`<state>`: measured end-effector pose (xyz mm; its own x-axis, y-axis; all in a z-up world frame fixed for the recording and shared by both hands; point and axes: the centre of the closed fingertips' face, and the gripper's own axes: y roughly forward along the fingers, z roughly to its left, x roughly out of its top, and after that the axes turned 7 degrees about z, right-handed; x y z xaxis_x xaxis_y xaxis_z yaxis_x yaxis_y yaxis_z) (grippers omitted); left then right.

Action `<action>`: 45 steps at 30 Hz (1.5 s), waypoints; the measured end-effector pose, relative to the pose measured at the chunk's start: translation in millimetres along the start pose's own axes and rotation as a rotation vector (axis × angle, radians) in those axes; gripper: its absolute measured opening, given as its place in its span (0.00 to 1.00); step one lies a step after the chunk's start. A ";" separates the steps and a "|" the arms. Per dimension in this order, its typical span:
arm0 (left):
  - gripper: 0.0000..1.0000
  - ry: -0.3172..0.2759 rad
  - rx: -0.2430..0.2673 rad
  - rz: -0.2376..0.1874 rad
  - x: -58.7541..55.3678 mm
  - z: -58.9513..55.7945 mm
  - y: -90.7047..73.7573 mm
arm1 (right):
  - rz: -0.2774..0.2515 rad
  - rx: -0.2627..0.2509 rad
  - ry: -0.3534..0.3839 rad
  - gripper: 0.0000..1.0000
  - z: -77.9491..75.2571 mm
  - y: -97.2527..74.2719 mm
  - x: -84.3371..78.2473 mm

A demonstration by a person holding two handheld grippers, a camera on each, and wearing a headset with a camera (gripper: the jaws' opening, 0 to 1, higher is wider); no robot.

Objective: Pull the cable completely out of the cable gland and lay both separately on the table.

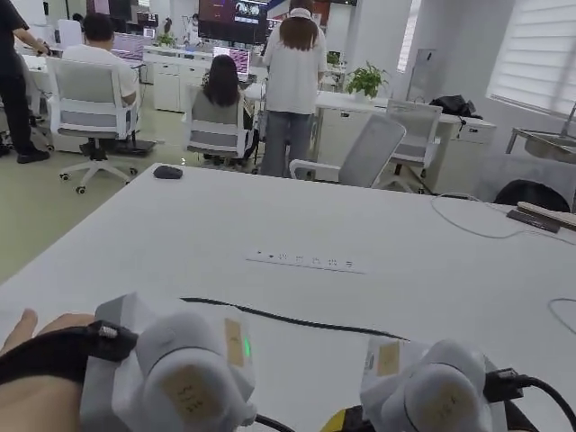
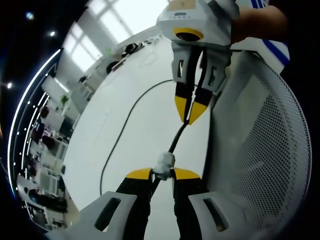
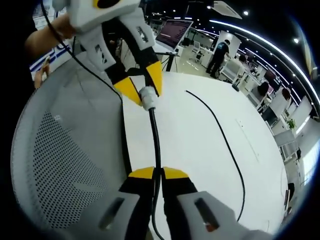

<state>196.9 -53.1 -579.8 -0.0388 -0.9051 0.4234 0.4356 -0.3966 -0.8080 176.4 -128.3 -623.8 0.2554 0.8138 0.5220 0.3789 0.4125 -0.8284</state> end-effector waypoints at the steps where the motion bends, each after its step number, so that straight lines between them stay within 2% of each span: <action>1: 0.16 -0.003 0.002 0.001 -1.3 1.1 -0.5 | 0.012 -0.005 0.006 0.03 -1.8 0.7 -5.4; 10: 0.16 -0.024 0.013 0.005 -7.2 5.4 -2.3 | 0.065 -0.034 0.036 0.03 -10.2 1.9 -33.0; 14: 0.16 -0.028 0.016 0.006 -8.4 6.4 -1.9 | 0.084 -0.031 0.049 0.03 -10.1 2.9 -43.4; 17: 0.16 -0.035 0.020 0.006 -9.9 8.7 -2.5 | 0.114 -0.039 0.055 0.03 -11.6 3.1 -54.9; 31: 0.16 -0.050 0.031 0.015 -16.6 13.6 -4.3 | 0.162 -0.065 0.122 0.03 -24.0 1.2 -88.0; 34: 0.16 -0.054 0.030 0.014 -16.6 13.3 -3.9 | 0.151 -0.072 0.139 0.03 -31.7 4.0 -89.5; 37: 0.16 -0.051 0.027 0.019 -17.9 11.2 -1.8 | 0.132 -0.064 0.163 0.04 -45.9 19.2 -90.4; 39: 0.16 -0.050 0.027 0.021 -18.0 9.9 -1.8 | 0.139 -0.053 0.170 0.04 -55.5 31.5 -92.3; 41: 0.16 -0.052 0.017 0.019 -17.9 6.0 -2.3 | 0.150 -0.049 0.169 0.02 -70.3 46.4 -94.0; 44: 0.16 -0.051 0.007 0.026 -20.4 3.0 -2.7 | 0.189 -0.078 0.154 0.00 -97.0 64.2 -97.7; 45: 0.16 -0.055 0.007 0.030 -22.3 2.8 -4.3 | 0.182 -0.074 0.158 0.00 -105.1 72.6 -96.3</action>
<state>198.4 -30.8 -584.7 0.0234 -0.9068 0.4208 0.4422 -0.3681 -0.8179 272.8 -219.7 -712.9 0.4595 0.7954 0.3952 0.3765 0.2286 -0.8978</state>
